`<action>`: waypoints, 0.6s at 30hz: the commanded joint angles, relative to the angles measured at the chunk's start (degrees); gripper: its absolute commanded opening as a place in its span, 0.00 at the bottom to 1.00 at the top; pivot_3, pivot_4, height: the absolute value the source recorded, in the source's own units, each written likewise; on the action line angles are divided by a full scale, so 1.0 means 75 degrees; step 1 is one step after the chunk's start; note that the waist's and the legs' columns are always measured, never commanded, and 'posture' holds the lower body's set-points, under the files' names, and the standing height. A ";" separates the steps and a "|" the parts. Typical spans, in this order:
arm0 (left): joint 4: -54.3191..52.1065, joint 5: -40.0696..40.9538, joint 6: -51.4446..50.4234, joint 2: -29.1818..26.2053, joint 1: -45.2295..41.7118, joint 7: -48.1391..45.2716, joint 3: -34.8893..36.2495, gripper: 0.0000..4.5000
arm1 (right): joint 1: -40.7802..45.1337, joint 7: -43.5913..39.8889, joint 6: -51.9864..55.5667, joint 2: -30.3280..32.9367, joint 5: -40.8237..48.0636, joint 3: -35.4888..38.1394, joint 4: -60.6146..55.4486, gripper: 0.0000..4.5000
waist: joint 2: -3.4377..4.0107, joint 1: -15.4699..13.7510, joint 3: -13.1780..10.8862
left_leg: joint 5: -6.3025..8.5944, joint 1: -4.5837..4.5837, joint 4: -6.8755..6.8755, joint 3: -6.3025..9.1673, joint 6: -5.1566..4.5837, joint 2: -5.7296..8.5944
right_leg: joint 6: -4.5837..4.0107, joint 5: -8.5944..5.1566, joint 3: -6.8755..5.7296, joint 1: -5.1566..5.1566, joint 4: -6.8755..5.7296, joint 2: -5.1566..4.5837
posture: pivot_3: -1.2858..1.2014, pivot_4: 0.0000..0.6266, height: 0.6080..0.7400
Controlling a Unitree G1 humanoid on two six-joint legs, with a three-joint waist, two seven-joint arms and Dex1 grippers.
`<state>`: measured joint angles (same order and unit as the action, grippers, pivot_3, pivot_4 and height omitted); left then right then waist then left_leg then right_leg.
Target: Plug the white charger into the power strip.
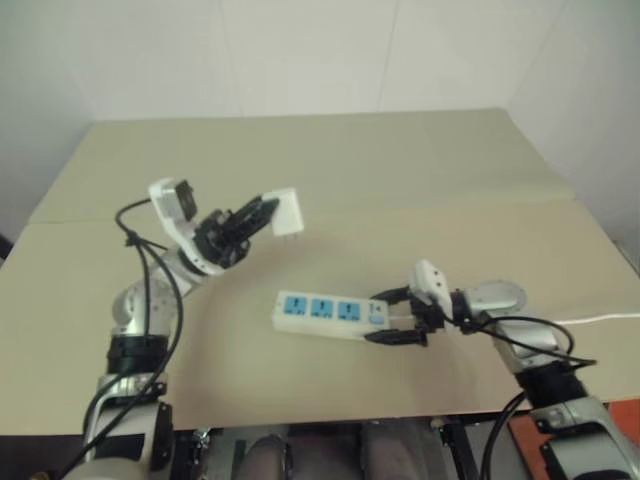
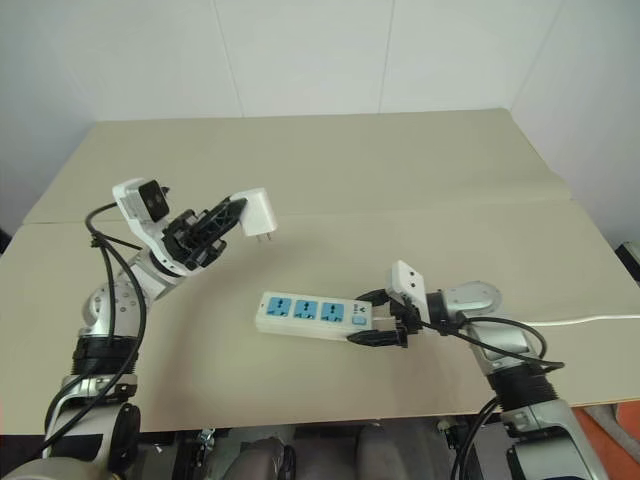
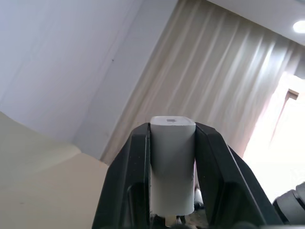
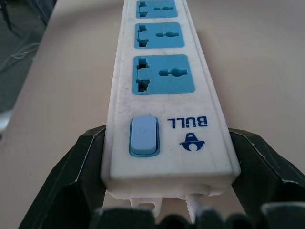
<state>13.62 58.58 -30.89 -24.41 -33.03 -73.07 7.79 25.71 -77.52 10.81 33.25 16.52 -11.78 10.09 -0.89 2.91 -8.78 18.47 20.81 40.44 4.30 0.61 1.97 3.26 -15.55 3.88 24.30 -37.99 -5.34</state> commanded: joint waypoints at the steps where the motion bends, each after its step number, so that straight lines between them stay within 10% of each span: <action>1: -0.0091 -0.0522 0.0171 -0.0081 -0.0065 -0.0856 -0.0286 0.22 | 0.0163 -0.0162 -0.0297 -0.0101 -0.0038 -0.0091 -0.0004 0.76 | 0.0000 -0.0003 0.0000 | 0.0000 -0.0001 0.0000 0.0001 0.0000 0.0001 | 0.0001 0.0000 0.0000 -0.0002 0.0002 -0.0001 | 0.52 0.24 1.00; 18: 0.0891 -0.2911 0.2250 0.0633 -0.0064 -0.2345 -0.1236 0.22 | -0.0029 -0.0052 -0.0074 -0.0400 0.0031 -0.0232 -0.0459 0.76 | 0.0000 -0.0008 0.0000 | 0.0002 -0.0007 0.0000 0.0003 -0.0003 -0.0001 | 0.0001 0.0000 0.0001 0.0000 0.0002 0.0004 | 0.52 0.24 1.00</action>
<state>20.41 37.83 -15.88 -19.96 -33.02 -89.11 -0.94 25.69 -78.04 9.85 30.88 15.88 -13.08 9.70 -0.89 2.85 -8.78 18.48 20.75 40.44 4.32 0.59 1.96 3.26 -15.55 3.89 24.30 -37.97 -5.32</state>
